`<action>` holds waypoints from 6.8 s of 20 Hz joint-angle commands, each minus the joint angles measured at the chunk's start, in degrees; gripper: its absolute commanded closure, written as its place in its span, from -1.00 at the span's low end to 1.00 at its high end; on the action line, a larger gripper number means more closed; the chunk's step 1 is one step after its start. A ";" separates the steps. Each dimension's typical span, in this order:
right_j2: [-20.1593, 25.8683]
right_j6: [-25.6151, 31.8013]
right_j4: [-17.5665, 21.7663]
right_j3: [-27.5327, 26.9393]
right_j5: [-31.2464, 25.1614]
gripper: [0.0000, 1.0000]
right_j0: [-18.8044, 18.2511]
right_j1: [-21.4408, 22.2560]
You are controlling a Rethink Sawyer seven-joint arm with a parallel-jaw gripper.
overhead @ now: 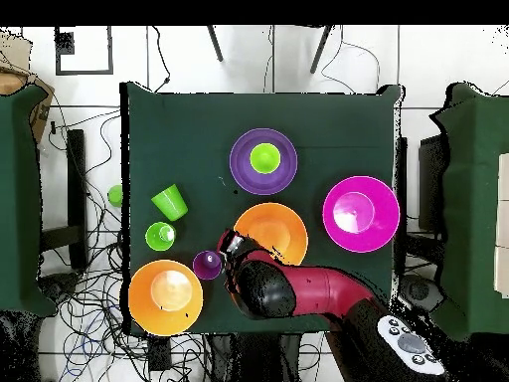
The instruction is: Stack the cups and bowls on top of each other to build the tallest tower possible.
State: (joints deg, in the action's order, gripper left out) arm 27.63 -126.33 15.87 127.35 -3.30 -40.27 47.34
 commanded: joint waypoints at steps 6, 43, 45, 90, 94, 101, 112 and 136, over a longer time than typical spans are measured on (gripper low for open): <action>-1.12 -5.26 -2.22 -2.26 -3.36 -1.00 1.01 -0.18; -5.60 -3.50 -1.22 -12.95 -11.94 -1.00 7.26 -3.01; -6.55 -6.27 -2.73 -11.39 -11.34 -1.00 9.61 -1.57; -11.36 -5.95 -7.55 -17.86 -7.98 -1.00 15.15 -9.43; -11.31 -5.74 -7.80 -18.20 -8.34 -1.00 15.06 -9.58; -9.00 -3.30 -7.69 -19.02 -10.12 -1.00 12.42 -9.94; -4.59 -1.73 -4.05 -13.36 -5.79 -1.00 6.32 -10.00; -12.24 -8.81 -4.93 -7.50 14.09 -1.00 15.11 -19.85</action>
State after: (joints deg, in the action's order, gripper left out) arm 16.40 -126.33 10.20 117.67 8.09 -27.12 32.01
